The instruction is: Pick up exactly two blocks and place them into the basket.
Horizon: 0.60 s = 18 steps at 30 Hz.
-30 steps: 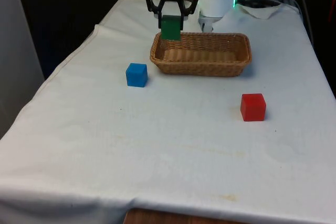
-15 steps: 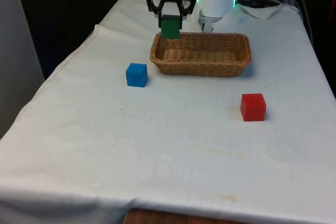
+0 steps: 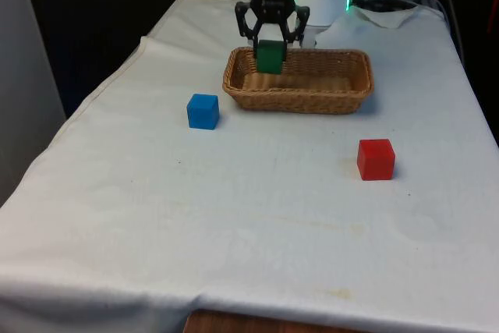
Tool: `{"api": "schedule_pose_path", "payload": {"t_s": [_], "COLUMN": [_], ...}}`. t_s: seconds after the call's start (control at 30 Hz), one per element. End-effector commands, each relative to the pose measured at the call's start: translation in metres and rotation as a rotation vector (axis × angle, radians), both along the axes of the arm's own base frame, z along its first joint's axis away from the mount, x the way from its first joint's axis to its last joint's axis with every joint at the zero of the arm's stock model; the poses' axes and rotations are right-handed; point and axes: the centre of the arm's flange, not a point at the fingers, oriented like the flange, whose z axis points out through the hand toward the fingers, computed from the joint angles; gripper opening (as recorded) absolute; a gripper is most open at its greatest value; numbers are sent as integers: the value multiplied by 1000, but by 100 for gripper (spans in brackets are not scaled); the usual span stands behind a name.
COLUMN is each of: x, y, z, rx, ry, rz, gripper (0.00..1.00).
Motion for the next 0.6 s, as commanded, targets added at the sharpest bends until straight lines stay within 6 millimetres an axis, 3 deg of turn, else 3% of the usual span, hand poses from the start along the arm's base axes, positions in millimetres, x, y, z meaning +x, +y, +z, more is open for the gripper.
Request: {"api": "schedule_pose_path", "payload": {"t_s": [0.0,0.2,0.5,0.53,0.57], "x": [0,-2,-4,-4,-3], "y": [4,9,10,10,10], "z": [-4,-18,-22,-23,-23], "rx": [1,-11,-2,-3,-5], "ry": [-8,0,5,5,5], "rz": [-6,-13,-18,-17,-16], "gripper": [3,3,3,4,22]}}
